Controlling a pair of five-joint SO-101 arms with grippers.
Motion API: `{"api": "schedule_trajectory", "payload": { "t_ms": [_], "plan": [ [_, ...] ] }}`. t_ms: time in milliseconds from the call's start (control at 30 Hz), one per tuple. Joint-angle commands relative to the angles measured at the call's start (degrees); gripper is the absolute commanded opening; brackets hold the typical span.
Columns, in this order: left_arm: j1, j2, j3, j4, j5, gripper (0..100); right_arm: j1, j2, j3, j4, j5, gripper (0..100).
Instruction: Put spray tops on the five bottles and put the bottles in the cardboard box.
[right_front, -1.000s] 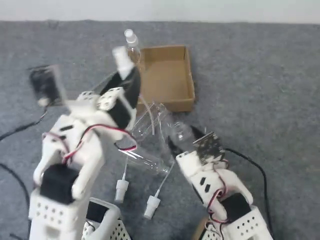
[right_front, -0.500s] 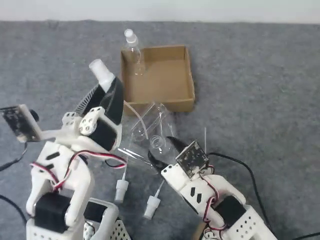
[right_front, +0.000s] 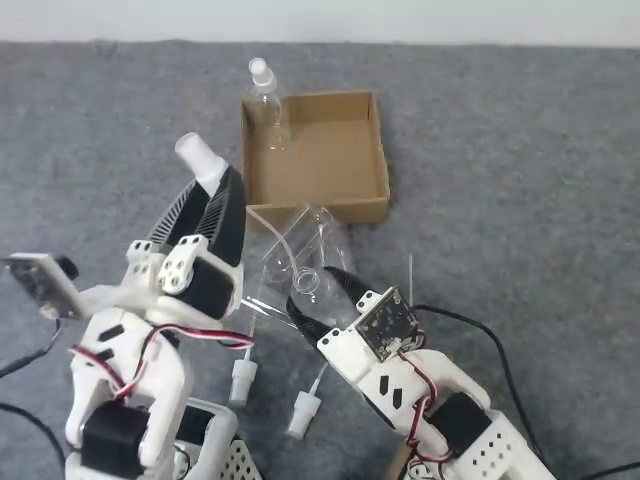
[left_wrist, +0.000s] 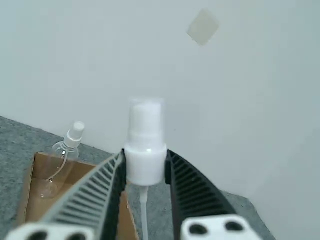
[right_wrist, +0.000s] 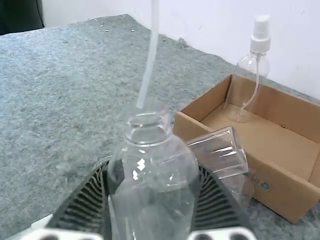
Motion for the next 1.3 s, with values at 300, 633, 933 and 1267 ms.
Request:
{"api": "schedule_trajectory", "payload": {
  "t_ms": [300, 633, 933, 1267],
  "plan": [
    [8.88, -0.7, 3.65, -1.93, -3.43, 1, -0.22, -1.27, 1.05, -1.63, 0.35, 0.7],
    [9.41, -0.7, 4.18, -1.49, -6.33, 1, 0.13, -1.27, 1.05, -1.27, 0.53, 0.7],
    [9.58, -0.7, 4.18, 3.6, -9.49, 1, 0.22, -1.27, 1.14, -1.19, 0.7, 0.7],
    [14.68, -0.7, 9.1, 4.48, -10.55, 5, 4.0, -1.27, 0.97, -1.71, 0.7, 0.7]
  ]
}}
